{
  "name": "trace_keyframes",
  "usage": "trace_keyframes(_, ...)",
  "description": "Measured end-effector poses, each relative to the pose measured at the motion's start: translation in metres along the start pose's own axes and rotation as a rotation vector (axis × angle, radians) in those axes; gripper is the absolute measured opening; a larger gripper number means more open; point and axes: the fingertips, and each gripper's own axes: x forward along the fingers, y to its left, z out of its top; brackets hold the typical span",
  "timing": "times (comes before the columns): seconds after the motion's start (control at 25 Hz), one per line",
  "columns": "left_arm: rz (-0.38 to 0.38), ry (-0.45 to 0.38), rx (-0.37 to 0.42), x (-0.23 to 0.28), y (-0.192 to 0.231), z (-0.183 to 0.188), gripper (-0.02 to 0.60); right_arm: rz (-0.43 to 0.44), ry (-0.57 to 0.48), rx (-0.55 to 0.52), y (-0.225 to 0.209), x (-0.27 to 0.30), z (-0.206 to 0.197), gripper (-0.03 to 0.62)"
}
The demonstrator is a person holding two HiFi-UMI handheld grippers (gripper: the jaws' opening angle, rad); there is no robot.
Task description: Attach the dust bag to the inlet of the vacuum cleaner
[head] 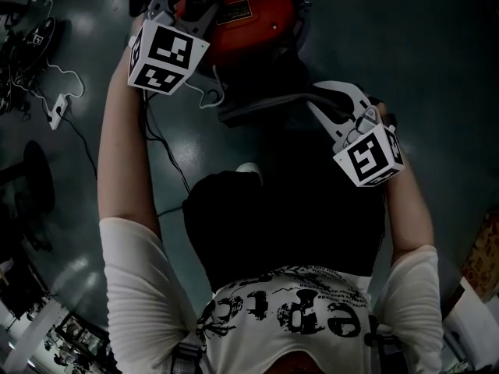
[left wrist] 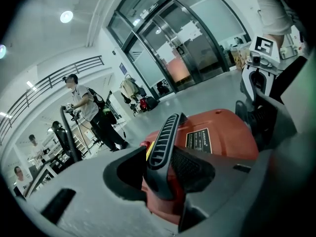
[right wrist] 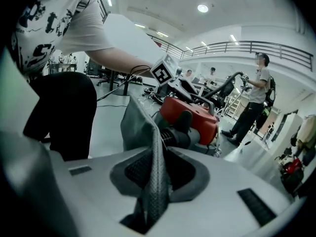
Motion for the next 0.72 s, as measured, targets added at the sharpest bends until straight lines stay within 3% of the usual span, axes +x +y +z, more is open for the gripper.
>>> trace_keyframes(0.36,-0.048,-0.014,0.028,-0.001,-0.002,0.004,0.155,-0.022,0.025,-0.034,-0.002,0.003,0.007,0.058)
trace_keyframes(0.56,-0.077,-0.008,0.017,-0.001,-0.003,0.003,0.155,-0.02,0.036,0.033,-0.006,0.001,-0.003,0.058)
trace_keyframes(0.72,-0.059,0.033,0.025,0.0,-0.003,0.002,0.155,-0.021,0.022,0.048,-0.007,0.003,-0.003,0.058)
